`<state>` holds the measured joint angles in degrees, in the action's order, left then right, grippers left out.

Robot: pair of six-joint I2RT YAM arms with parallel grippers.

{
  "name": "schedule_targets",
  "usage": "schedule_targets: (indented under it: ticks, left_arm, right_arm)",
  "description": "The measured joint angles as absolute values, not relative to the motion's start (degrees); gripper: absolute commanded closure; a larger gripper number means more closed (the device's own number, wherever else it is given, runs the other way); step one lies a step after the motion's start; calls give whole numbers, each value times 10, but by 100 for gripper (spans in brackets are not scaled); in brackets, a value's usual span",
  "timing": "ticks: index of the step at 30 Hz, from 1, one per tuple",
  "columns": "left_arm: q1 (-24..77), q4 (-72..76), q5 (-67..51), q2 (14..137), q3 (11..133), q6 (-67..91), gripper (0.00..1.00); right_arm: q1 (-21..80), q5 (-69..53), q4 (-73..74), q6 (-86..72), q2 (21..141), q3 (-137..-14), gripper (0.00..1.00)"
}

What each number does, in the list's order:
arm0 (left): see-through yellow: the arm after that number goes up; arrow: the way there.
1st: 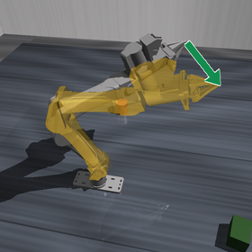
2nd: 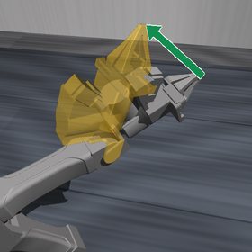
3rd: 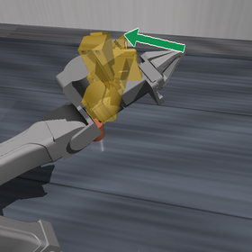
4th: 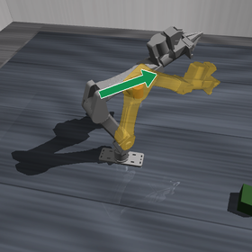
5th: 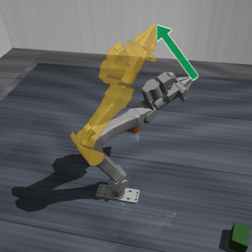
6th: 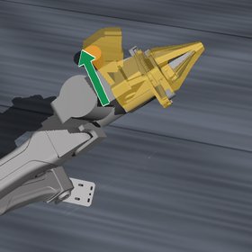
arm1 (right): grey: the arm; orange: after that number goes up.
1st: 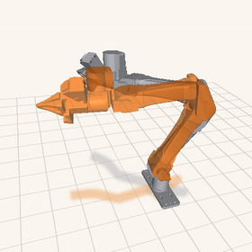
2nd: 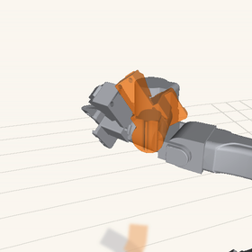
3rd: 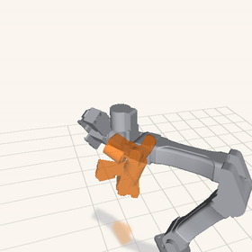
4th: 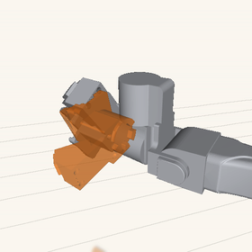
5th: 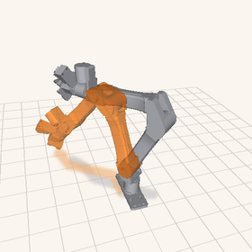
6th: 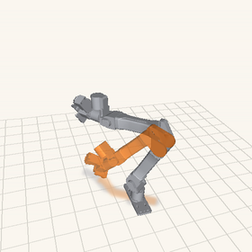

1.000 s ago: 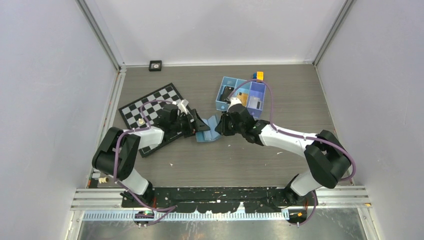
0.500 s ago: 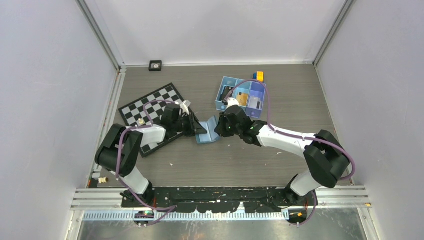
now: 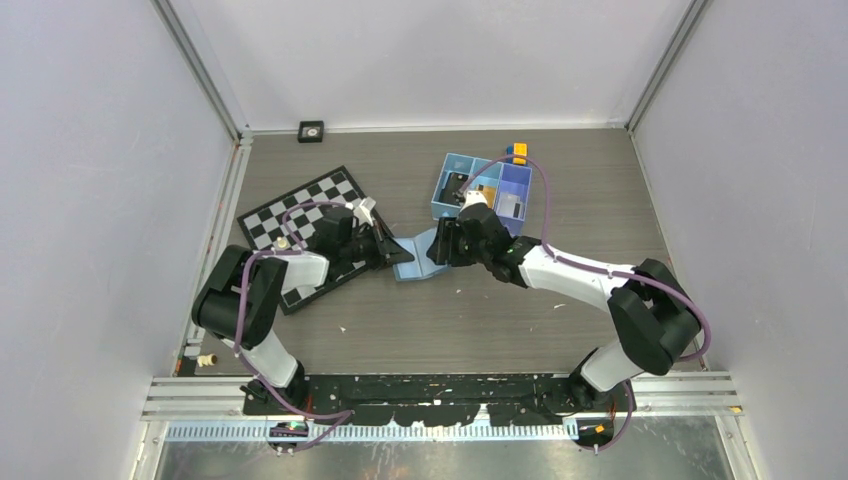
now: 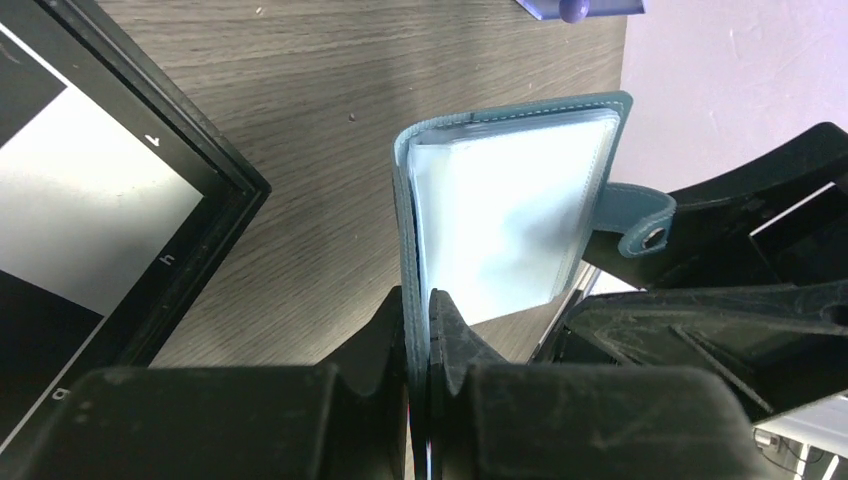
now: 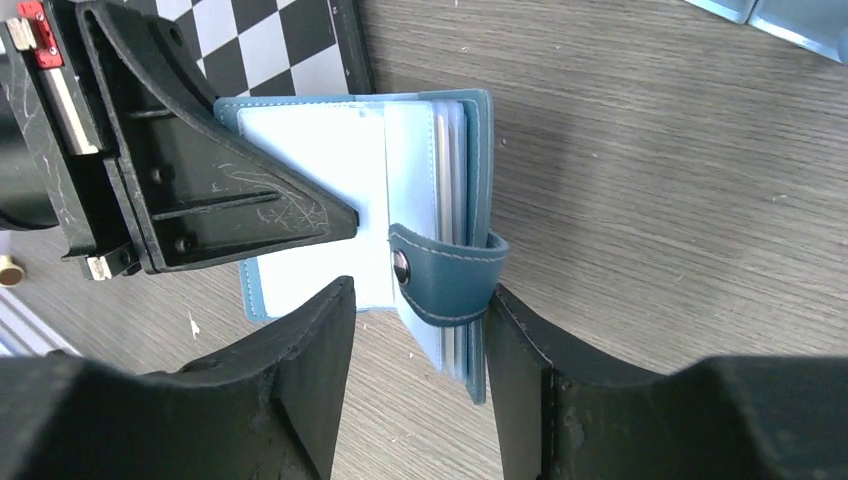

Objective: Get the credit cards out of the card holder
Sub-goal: Remove the credit card from the card holder.

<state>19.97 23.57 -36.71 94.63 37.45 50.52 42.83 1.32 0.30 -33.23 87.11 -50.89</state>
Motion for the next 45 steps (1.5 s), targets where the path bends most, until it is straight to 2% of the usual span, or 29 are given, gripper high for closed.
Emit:
schedule_targets:
  ticks: [8, 12, 26, 40, 45]
  left_arm:
    - [190, 251, -374, 955, 369, 522, 100]
    - [190, 251, -374, 955, 369, 523, 100]
    - [190, 291, -382, 955, 350, 534, 100]
    - [190, 340, -385, 955, 339, 549, 100]
    - [195, 347, -384, 955, 338, 548, 100]
  right_arm:
    - [399, -39, -22, -355, 871, -497, 71]
    - [398, -56, -31, -362, 871, -496, 76]
    - [397, -68, -23, -362, 890, -501, 76]
    - [396, -111, -39, -362, 908, -511, 81]
    - [394, -119, -38, -362, 908, -511, 79]
